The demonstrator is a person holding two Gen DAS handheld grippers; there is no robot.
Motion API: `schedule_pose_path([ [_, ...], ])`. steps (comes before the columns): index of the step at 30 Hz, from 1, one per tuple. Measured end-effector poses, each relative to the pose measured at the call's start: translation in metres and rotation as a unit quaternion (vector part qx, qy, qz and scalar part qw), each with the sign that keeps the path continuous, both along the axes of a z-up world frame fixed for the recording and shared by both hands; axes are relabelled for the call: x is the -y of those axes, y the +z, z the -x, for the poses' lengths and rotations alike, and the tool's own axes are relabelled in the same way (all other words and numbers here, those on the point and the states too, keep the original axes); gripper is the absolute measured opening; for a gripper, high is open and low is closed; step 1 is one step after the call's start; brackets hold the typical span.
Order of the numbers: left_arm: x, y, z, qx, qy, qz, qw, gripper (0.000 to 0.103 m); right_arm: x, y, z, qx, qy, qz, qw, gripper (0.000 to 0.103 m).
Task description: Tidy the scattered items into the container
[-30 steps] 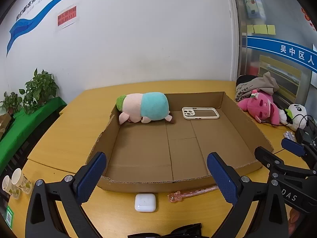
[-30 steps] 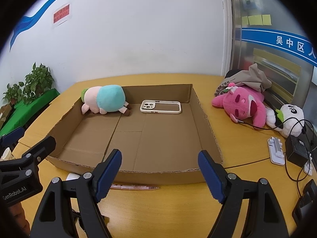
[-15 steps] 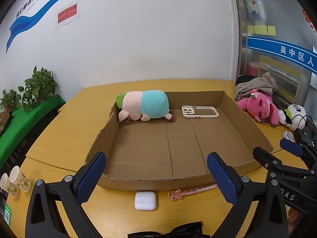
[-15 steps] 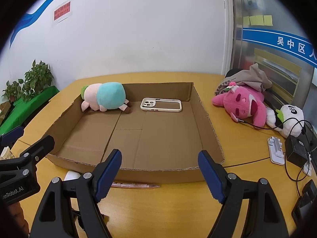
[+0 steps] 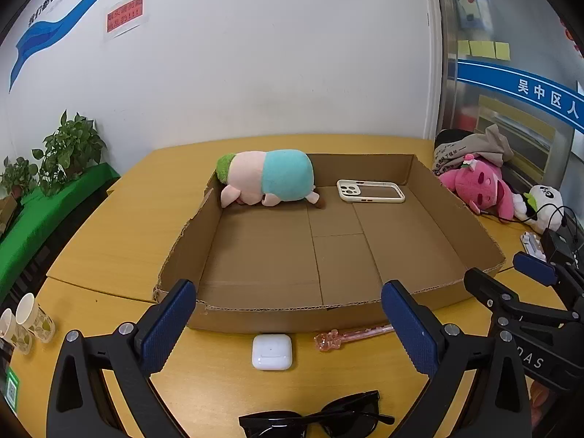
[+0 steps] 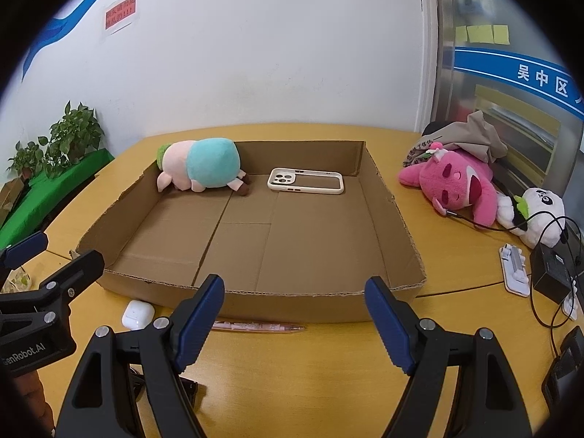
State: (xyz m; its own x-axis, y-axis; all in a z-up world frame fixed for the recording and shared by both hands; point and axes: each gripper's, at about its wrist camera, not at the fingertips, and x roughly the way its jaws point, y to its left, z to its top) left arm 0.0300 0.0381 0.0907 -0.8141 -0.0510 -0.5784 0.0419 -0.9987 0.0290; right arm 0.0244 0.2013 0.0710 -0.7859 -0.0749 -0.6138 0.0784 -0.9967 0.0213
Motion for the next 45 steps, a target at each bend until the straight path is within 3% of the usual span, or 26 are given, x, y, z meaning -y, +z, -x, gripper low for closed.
schedule_pose_path([
  [6,-0.004,0.002,-0.002,0.003,-0.025,0.022,0.9994,0.103,-0.007,0.000,-0.007,-0.007,-0.018,0.031,0.999,0.079],
  [15,-0.008,-0.007,-0.013,0.016,-0.037,0.005,0.9992,0.103,-0.008,-0.005,-0.019,-0.002,-0.012,0.021,1.000,0.079],
  [20,0.009,-0.013,-0.017,0.024,-0.031,-0.001,0.9992,0.103,0.003,-0.016,-0.019,0.025,0.040,0.036,0.998,0.079],
  [23,0.029,-0.018,-0.020,0.033,-0.018,-0.009,0.9993,0.103,0.019,-0.022,-0.022,0.034,0.075,0.020,0.996,0.079],
  [27,0.058,-0.039,-0.026,0.061,0.015,-0.017,0.9979,0.103,0.040,-0.038,-0.023,0.060,0.116,0.004,0.991,0.079],
  [32,0.078,-0.075,-0.034,0.110,0.020,-0.036,0.9931,0.103,0.061,-0.063,-0.027,0.103,0.155,0.000,0.983,0.079],
  [37,0.078,-0.100,-0.039,0.141,-0.016,-0.079,0.9867,0.103,0.081,-0.082,-0.036,0.126,0.189,-0.015,0.974,0.079],
  [40,0.069,-0.110,-0.040,0.150,-0.037,-0.083,0.9844,0.102,0.087,-0.090,-0.039,0.133,0.195,-0.021,0.971,0.079],
  [45,0.059,-0.120,-0.029,0.172,-0.051,-0.080,0.9805,0.088,0.096,-0.099,-0.037,0.135,0.207,-0.039,0.968,0.079],
])
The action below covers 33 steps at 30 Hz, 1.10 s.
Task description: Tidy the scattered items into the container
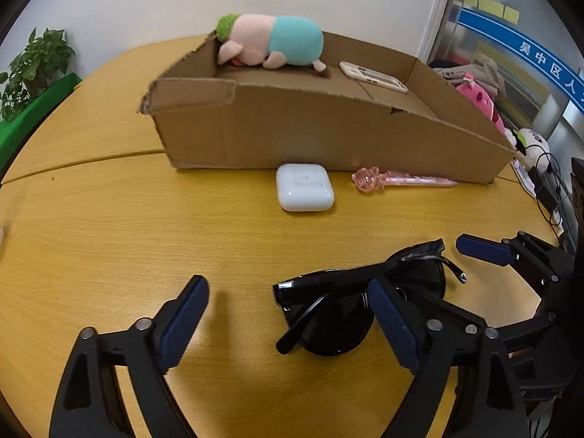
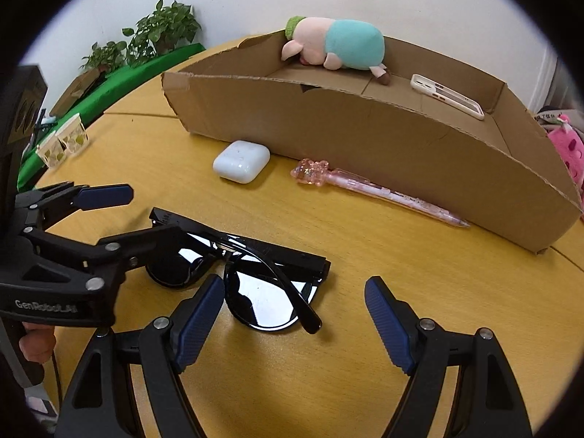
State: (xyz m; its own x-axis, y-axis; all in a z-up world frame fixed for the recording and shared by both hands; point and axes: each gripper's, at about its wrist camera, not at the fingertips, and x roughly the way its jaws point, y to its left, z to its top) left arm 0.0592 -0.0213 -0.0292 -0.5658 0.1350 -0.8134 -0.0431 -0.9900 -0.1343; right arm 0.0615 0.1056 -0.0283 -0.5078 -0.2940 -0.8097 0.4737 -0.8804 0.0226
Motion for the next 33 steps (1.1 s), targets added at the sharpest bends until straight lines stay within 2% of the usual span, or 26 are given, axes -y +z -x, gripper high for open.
schedule_pose_path([
  [2,-0.006,-0.006,0.006,0.012,-0.007,0.005,0.9999,0.080,0.002,-0.002,0.000,-0.002,0.009,-0.001,1.000,0.079],
  [6,-0.019,-0.008,0.009,0.010,-0.015,0.040,0.9990,0.074,0.004,-0.010,0.002,-0.001,0.014,-0.004,1.000,0.076],
  [7,-0.022,-0.008,0.009,0.008,-0.021,0.045,0.9987,0.070,0.005,-0.011,0.002,-0.006,0.016,-0.008,1.000,0.074],
  [10,-0.029,-0.006,0.010,0.006,-0.038,0.044,0.9983,0.055,0.007,-0.010,0.000,-0.017,0.028,-0.008,0.999,0.066],
  [13,-0.031,-0.007,0.012,0.008,-0.038,0.045,0.9982,0.053,0.006,-0.010,0.000,-0.021,0.027,-0.008,0.999,0.066],
  [17,-0.029,-0.005,0.012,0.011,-0.035,0.042,0.9984,0.039,0.000,-0.010,0.002,-0.019,0.020,-0.003,1.000,0.064],
  [18,-0.030,-0.003,0.011,0.011,-0.036,0.040,0.9985,0.038,-0.002,-0.008,0.002,-0.019,0.016,0.000,1.000,0.062],
  [19,-0.031,0.000,0.010,0.007,-0.038,0.040,0.9984,0.037,-0.003,-0.006,0.002,-0.021,0.014,0.004,1.000,0.054],
  [22,-0.035,0.012,0.006,-0.011,-0.039,0.042,0.9983,0.035,-0.006,0.007,0.001,-0.035,0.006,0.018,0.999,0.046],
  [33,-0.029,0.054,0.001,-0.071,-0.039,0.024,0.9964,0.035,-0.013,0.047,-0.004,-0.090,-0.008,0.060,0.994,0.043],
])
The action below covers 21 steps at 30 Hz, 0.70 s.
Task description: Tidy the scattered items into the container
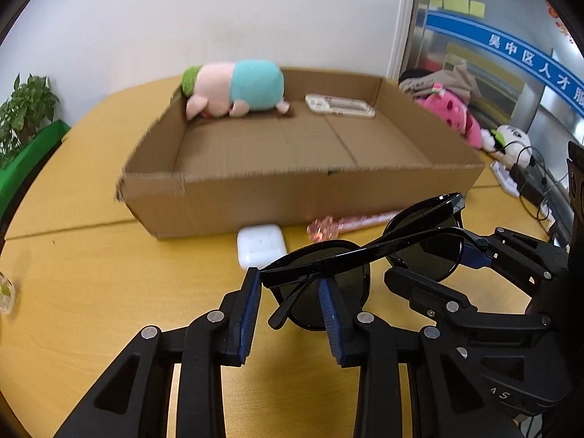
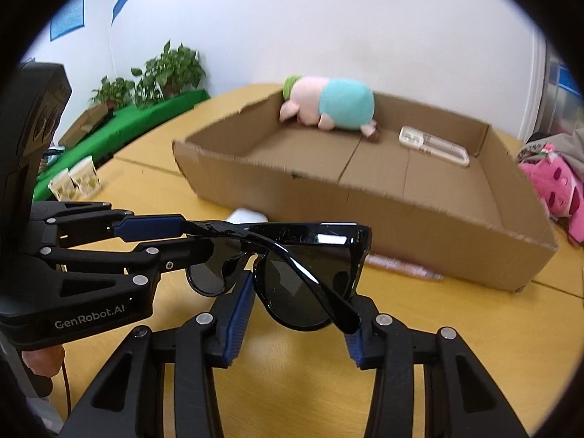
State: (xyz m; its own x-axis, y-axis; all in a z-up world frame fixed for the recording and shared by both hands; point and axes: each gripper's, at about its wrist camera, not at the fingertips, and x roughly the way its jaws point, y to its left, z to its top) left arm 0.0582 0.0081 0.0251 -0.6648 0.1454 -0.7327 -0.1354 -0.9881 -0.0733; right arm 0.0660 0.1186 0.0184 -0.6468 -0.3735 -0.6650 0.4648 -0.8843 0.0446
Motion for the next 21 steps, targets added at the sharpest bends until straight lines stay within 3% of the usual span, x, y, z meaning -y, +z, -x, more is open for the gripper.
schedule_pose_path([
  [5,0.005,0.039,-0.006,-0.059,0.000,-0.013,0.9982,0.034,-0.002,0.033,-0.005,-0.047,-0.008,0.024,0.999,0.043],
  [12,0.011,0.091,-0.023,-0.145,-0.011,-0.022,0.9892,0.034,-0.005,0.081,-0.020,-0.136,-0.014,0.051,0.989,0.043],
  [18,0.016,0.118,-0.036,-0.186,-0.027,-0.039,0.9814,0.034,-0.006,0.106,-0.037,-0.189,0.001,0.068,0.980,0.033],
  [21,0.016,0.124,-0.039,-0.197,-0.036,-0.041,0.9789,0.034,-0.002,0.107,-0.036,-0.193,0.010,0.064,0.979,0.033],
])
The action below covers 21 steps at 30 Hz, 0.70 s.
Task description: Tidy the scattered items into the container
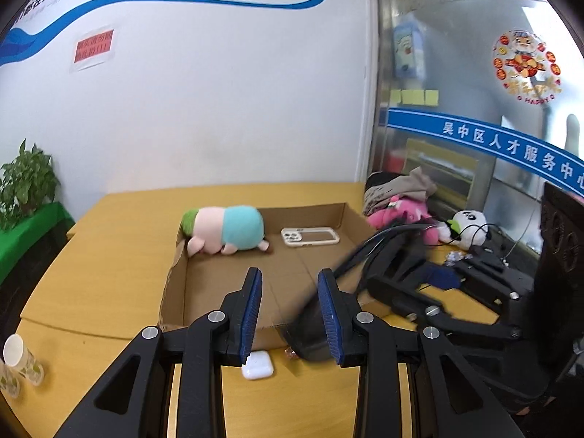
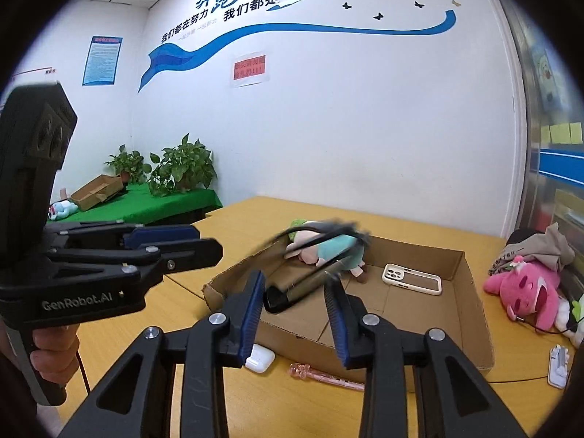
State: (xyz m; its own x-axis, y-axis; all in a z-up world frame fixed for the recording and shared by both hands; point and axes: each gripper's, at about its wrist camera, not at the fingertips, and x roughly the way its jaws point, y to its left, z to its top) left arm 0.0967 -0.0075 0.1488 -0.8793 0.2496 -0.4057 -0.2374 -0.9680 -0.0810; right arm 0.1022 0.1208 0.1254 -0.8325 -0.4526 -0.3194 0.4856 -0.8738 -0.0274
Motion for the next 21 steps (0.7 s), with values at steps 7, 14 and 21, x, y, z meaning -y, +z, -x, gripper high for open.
schedule_pose_path([
  [7,0.009,-0.033,0.018,0.065,0.012,-0.002,0.9978,0.034,-0.006,-0.031,0.018,0.075,0.003,-0.001,0.997,0.033],
  [14,0.024,-0.094,0.023,0.160,0.005,-0.022,0.9868,0.068,-0.038,-0.083,0.039,0.185,-0.034,-0.041,0.981,0.035],
  [21,0.022,-0.130,0.052,0.222,-0.033,-0.069,0.9721,0.083,-0.024,-0.126,0.047,0.226,0.008,-0.125,0.966,0.055],
])
